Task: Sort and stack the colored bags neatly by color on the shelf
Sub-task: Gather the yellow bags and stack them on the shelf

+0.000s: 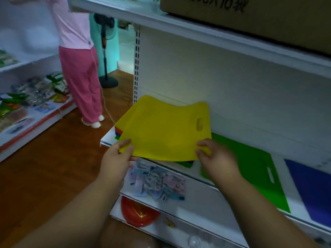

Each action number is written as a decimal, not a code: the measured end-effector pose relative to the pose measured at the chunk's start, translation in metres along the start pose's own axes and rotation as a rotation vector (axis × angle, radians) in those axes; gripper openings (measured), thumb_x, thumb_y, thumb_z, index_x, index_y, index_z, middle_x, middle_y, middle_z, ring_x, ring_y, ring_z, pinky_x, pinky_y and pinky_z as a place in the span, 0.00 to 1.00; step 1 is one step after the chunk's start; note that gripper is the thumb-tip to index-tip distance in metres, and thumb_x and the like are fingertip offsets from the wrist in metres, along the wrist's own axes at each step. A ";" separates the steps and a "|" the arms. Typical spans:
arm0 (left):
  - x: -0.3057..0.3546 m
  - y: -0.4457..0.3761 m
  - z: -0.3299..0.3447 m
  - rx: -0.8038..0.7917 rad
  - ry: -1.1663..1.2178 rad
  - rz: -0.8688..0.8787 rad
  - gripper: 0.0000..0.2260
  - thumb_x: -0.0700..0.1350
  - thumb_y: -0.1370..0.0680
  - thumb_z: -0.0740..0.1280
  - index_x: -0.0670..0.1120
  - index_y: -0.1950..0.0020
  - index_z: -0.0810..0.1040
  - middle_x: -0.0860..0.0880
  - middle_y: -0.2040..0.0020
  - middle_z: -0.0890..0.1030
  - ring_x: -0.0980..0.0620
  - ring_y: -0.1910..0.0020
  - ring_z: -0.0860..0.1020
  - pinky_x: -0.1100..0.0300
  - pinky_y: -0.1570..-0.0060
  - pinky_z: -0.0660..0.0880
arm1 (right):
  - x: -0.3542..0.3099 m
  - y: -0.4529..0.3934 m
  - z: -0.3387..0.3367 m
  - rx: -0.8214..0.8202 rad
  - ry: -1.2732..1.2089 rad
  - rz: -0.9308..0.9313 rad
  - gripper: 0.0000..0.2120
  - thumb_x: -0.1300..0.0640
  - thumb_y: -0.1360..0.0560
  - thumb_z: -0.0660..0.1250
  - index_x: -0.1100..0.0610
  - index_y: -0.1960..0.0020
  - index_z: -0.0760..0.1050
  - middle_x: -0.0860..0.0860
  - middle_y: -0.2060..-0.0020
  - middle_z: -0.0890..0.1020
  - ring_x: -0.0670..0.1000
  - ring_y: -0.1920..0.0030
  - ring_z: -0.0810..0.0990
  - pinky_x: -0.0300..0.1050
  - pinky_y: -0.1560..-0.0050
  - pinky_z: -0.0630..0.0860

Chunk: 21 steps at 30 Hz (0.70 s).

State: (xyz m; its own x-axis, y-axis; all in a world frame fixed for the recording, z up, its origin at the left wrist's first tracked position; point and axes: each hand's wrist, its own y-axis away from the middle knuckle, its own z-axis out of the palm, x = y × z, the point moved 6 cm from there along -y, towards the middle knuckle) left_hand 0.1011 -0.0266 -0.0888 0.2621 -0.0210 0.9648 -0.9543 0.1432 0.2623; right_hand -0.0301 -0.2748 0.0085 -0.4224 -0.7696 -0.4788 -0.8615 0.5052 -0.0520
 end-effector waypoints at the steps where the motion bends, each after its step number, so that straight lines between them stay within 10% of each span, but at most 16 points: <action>1: 0.002 -0.005 -0.006 -0.012 -0.043 0.016 0.13 0.43 0.19 0.66 0.49 0.35 0.77 0.42 0.53 0.83 0.53 0.65 0.80 0.57 0.65 0.74 | -0.002 0.009 -0.002 0.033 0.007 0.006 0.11 0.51 0.21 0.66 0.48 0.40 0.78 0.49 0.42 0.82 0.54 0.47 0.80 0.43 0.55 0.72; 7: 0.018 0.016 -0.010 -0.169 -0.400 0.200 0.07 0.44 0.20 0.67 0.53 0.46 0.82 0.51 0.50 0.81 0.54 0.65 0.81 0.59 0.70 0.73 | 0.004 0.065 -0.017 0.257 0.003 0.118 0.16 0.53 0.22 0.67 0.50 0.35 0.77 0.50 0.38 0.81 0.54 0.39 0.79 0.43 0.42 0.73; 12: 0.014 0.056 0.038 -0.369 -0.661 0.500 0.11 0.45 0.20 0.66 0.54 0.39 0.81 0.49 0.39 0.80 0.49 0.46 0.79 0.58 0.51 0.73 | 0.052 0.133 -0.038 0.421 -0.037 0.283 0.15 0.54 0.21 0.67 0.49 0.35 0.78 0.49 0.40 0.82 0.52 0.44 0.81 0.43 0.41 0.74; 16: 0.004 0.091 0.092 -0.542 -0.682 0.621 0.13 0.44 0.20 0.65 0.55 0.38 0.81 0.47 0.40 0.79 0.55 0.65 0.76 0.61 0.63 0.67 | 0.093 0.189 -0.060 0.513 0.030 0.409 0.14 0.54 0.21 0.66 0.49 0.36 0.78 0.50 0.42 0.83 0.54 0.45 0.81 0.42 0.50 0.72; 21: 0.003 0.155 0.173 -0.745 -0.654 0.781 0.13 0.42 0.20 0.65 0.51 0.37 0.81 0.46 0.38 0.79 0.46 0.42 0.78 0.55 0.47 0.73 | 0.153 0.276 -0.092 0.665 0.039 0.584 0.14 0.54 0.21 0.67 0.48 0.36 0.79 0.48 0.42 0.83 0.52 0.42 0.80 0.41 0.48 0.72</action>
State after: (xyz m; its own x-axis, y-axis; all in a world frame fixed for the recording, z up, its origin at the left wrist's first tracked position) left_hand -0.0708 -0.1755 -0.0424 -0.6572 -0.1337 0.7417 -0.4542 0.8556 -0.2482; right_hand -0.3588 -0.2891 0.0011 -0.7634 -0.3247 -0.5584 -0.1682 0.9346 -0.3134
